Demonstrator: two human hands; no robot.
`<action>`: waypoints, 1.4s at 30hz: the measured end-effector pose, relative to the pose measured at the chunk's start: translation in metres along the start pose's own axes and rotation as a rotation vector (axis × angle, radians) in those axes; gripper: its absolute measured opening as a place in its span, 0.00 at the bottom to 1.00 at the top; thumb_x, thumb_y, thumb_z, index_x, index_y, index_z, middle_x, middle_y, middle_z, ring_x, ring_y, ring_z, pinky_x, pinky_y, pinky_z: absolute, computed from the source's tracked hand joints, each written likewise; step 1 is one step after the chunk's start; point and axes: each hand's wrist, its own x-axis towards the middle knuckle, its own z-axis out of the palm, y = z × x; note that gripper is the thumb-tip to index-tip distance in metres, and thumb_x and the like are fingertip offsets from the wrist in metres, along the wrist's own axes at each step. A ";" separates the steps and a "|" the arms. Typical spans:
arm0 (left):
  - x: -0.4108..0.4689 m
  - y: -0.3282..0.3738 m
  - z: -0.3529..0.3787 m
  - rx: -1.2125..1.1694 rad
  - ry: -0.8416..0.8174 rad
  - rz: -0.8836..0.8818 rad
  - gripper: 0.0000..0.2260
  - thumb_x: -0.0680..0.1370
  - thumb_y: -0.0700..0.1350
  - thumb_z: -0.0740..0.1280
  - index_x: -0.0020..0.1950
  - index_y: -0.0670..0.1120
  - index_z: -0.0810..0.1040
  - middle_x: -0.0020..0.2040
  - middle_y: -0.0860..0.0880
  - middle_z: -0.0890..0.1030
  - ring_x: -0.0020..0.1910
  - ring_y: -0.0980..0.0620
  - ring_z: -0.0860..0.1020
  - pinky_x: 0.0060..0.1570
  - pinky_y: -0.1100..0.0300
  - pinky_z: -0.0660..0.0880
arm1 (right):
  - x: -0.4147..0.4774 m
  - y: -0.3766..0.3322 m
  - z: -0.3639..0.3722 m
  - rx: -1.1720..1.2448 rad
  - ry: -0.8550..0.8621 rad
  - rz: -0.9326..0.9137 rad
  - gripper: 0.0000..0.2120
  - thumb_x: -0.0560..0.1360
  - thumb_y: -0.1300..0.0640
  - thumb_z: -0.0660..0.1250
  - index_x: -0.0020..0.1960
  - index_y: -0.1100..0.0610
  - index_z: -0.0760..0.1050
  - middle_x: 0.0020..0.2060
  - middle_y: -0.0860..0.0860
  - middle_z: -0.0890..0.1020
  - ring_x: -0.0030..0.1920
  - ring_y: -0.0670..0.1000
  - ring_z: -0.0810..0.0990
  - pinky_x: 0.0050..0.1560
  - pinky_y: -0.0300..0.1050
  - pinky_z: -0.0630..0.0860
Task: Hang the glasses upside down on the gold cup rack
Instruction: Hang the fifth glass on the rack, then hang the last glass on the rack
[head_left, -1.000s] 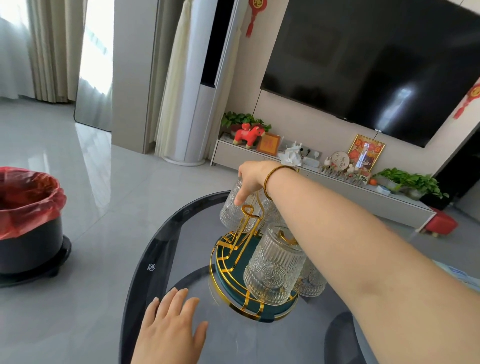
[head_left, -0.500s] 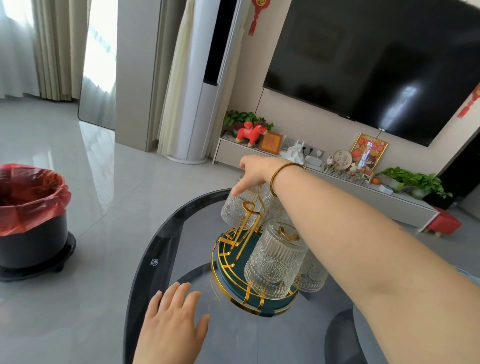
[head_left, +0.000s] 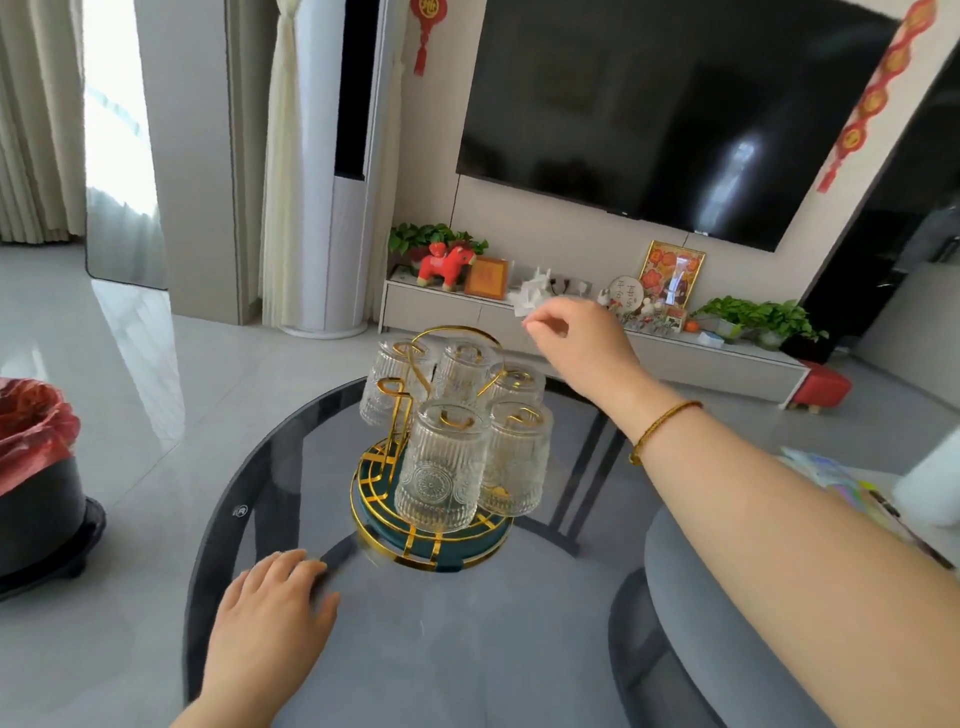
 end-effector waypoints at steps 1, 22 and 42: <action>-0.003 0.006 0.001 0.006 -0.029 0.003 0.15 0.77 0.56 0.56 0.62 0.55 0.69 0.67 0.57 0.69 0.69 0.55 0.64 0.69 0.58 0.61 | -0.017 0.015 -0.007 0.032 0.015 0.044 0.09 0.74 0.59 0.60 0.47 0.58 0.79 0.44 0.51 0.81 0.44 0.47 0.74 0.45 0.40 0.68; -0.030 0.133 0.052 0.022 -0.180 0.211 0.16 0.75 0.51 0.63 0.62 0.50 0.72 0.67 0.49 0.72 0.68 0.48 0.68 0.69 0.51 0.62 | -0.209 0.269 -0.013 0.211 0.468 1.001 0.43 0.65 0.56 0.73 0.71 0.63 0.52 0.70 0.62 0.61 0.71 0.60 0.57 0.70 0.56 0.58; -0.026 0.133 0.055 -0.007 -0.151 0.165 0.17 0.74 0.53 0.63 0.62 0.51 0.72 0.67 0.50 0.72 0.68 0.49 0.68 0.69 0.52 0.63 | -0.185 0.294 -0.004 0.403 0.463 0.867 0.35 0.63 0.59 0.74 0.64 0.58 0.59 0.61 0.56 0.72 0.57 0.56 0.74 0.55 0.47 0.71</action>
